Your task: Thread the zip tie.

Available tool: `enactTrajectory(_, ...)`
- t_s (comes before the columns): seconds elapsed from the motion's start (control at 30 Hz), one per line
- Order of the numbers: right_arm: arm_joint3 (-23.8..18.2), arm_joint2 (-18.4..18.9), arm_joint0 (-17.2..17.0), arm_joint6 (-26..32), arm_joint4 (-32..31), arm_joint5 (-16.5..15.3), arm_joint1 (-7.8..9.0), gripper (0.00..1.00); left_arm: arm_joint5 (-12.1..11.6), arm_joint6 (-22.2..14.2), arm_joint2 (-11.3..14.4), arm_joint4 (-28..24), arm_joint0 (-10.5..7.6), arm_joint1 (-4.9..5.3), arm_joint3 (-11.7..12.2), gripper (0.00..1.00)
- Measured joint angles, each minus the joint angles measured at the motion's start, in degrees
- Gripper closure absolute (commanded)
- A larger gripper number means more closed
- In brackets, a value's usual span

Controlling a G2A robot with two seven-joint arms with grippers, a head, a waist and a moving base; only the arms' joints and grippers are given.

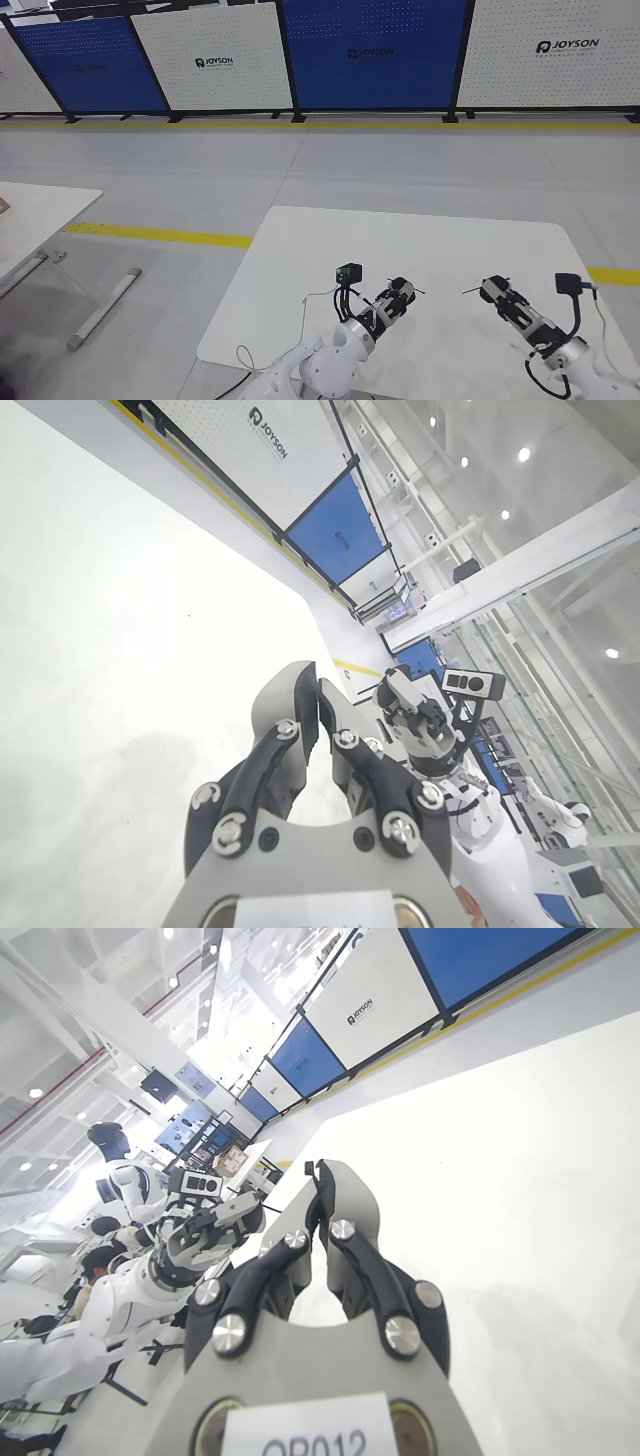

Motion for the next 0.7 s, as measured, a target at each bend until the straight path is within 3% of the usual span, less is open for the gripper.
enactTrajectory(0.17,0.0,0.0,0.0,-0.1,0.0,0.1,-0.03,1.0,0.0,0.0,0.0,0.0,0.0,0.0,0.0,1.0)
enactTrajectory(0.33,-0.5,-0.9,-0.4,-4.6,3.0,1.6,-1.0,1.0,0.0,0.0,0.0,0.0,0.0,0.0,0.0,1.0)
enactTrajectory(0.47,0.1,-4.4,2.0,-7.9,2.5,5.5,-2.32,1.0,0.0,0.0,0.0,0.0,0.0,0.0,0.0,1.0)
enactTrajectory(0.57,1.2,-7.9,4.4,-10.3,-1.5,9.8,-3.37,1.0,0.0,0.0,0.0,0.0,0.0,0.0,0.0,1.0)
enactTrajectory(0.7,1.3,-8.3,4.8,-10.7,-2.1,10.3,-3.5,1.0,0.0,0.0,0.0,0.0,0.0,0.0,0.0,1.0)
